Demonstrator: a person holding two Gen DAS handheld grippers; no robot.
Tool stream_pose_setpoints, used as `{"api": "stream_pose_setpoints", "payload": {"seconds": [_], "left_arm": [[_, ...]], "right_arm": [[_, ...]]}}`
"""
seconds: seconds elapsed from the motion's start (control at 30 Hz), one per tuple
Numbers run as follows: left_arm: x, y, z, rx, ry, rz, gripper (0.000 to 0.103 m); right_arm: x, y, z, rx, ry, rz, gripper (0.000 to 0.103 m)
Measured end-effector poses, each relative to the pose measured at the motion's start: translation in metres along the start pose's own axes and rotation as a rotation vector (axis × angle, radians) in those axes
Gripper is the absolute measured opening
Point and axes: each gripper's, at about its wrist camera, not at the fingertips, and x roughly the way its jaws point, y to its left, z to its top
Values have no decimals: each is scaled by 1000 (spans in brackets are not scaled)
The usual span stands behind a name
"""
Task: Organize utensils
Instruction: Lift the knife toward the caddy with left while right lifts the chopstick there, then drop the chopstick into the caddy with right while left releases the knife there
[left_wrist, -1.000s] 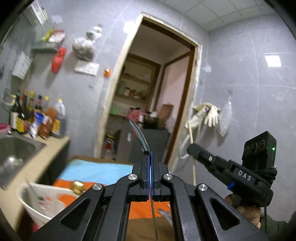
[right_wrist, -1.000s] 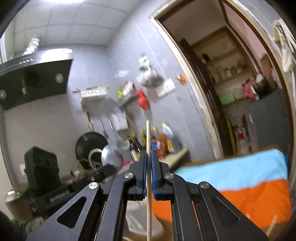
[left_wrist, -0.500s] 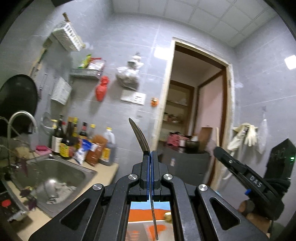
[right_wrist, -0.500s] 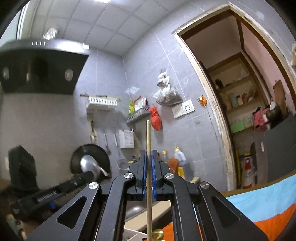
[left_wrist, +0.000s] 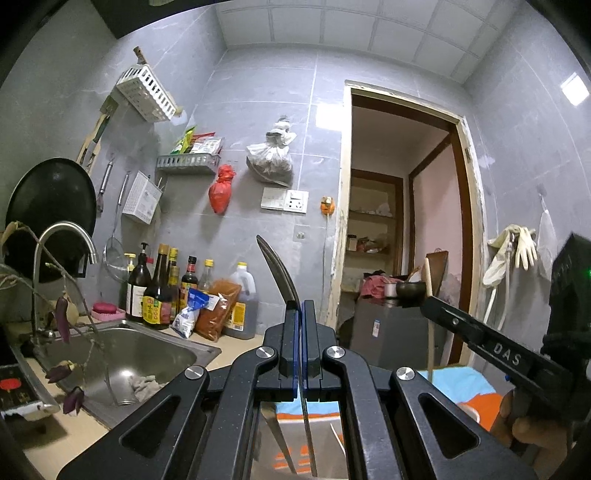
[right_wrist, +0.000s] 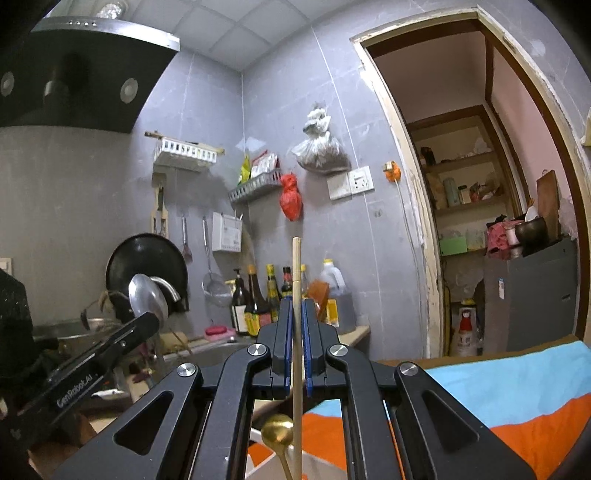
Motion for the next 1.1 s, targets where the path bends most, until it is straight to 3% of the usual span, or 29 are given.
{"api": "stream_pose_setpoints", "payload": {"seconds": [0.2,0.5,0.57,0.6,0.7,0.8,0.93,1.1], "left_arm": [[2,-5,-9,10,56,-32,0],[0,3,-7,-123,191,-110,0],[-1,5,-6,-149,212,-118,1],[-1,5,-5,-161,229,-120,1],[-2,5,-2,-189,259,-125,11],[-6,3,1,-201,260,-137,29],[-5,-2,3,-199,290,-131,31],[-14,-8,13,-215,270,-131,51]], "right_arm": [[-2,1,-3,-8,46,2,4],[-14,-3,-1,20,110,6,8],[-18,-4,0,23,115,3,14],[-20,-4,1,27,118,2,23],[-29,-5,8,33,121,-1,27],[-40,-7,13,36,115,-7,38],[-49,-10,20,44,111,-12,46],[-69,-15,31,52,72,-25,61]]}}
